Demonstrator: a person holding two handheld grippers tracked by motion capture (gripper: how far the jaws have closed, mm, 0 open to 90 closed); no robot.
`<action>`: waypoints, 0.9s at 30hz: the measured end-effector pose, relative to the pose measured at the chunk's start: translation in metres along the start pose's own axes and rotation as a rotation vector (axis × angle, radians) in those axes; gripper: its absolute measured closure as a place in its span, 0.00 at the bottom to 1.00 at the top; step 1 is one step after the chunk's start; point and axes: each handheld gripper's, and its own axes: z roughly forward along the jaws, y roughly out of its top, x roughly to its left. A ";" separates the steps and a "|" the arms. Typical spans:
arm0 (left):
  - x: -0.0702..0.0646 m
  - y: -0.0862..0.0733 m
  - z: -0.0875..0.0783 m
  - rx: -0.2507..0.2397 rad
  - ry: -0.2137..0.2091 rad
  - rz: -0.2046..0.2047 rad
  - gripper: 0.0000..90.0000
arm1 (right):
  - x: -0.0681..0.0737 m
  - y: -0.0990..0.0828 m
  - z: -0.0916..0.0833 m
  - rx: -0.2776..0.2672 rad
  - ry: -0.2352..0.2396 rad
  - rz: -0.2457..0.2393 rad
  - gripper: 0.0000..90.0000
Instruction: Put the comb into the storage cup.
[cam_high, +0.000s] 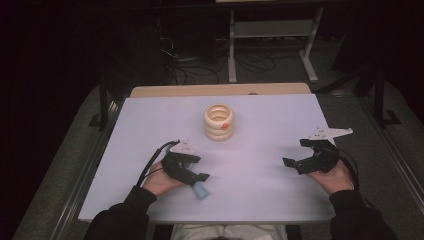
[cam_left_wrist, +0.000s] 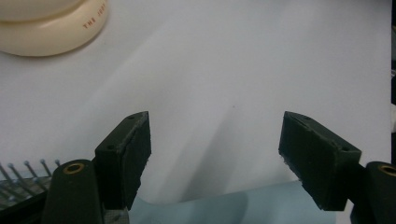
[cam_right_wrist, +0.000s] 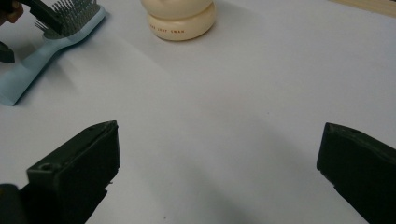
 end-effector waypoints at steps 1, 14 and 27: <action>-0.001 0.000 0.001 0.005 -0.003 0.004 0.30 | 0.000 0.000 0.000 0.000 0.001 0.000 0.00; -0.008 0.002 0.010 0.066 -0.054 0.043 0.57 | 0.000 0.000 0.000 0.002 0.003 -0.001 0.00; -0.011 0.000 0.016 0.132 -0.051 0.074 0.95 | 0.001 0.000 0.002 0.012 0.007 -0.009 0.00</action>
